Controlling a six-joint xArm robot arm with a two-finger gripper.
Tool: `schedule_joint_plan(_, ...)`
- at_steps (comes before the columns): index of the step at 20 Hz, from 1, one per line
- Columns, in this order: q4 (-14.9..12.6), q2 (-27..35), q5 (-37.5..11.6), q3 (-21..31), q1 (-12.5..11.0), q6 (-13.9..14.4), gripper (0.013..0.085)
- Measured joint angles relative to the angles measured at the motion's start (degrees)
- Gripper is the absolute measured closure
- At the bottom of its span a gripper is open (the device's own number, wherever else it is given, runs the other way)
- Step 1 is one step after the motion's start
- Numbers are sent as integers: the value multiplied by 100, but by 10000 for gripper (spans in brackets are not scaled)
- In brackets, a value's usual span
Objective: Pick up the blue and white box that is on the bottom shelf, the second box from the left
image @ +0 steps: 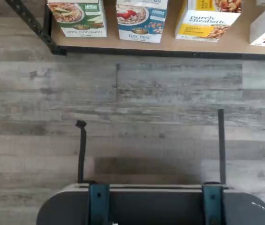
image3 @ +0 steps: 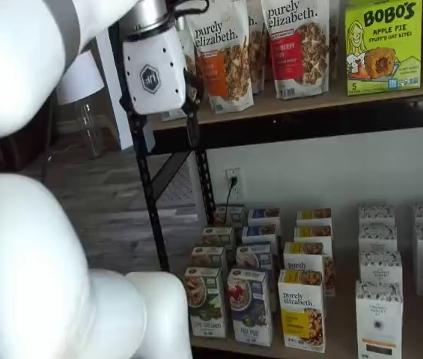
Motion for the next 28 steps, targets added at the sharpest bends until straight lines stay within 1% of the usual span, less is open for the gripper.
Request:
schedule_joint_plan(6,137,60,-708,661,42,49,130)
schedule_joint_plan(13,178,254,-1544,1324,158,132,130)
schedule_joint_plan(16,153,396,-1866,1548,213,176,130)
schedule_joint_plan(21,94,674,-2546,1964,287,237,130)
schedule_joint_plan(28,130,1216,-3503,2370,388,292,130)
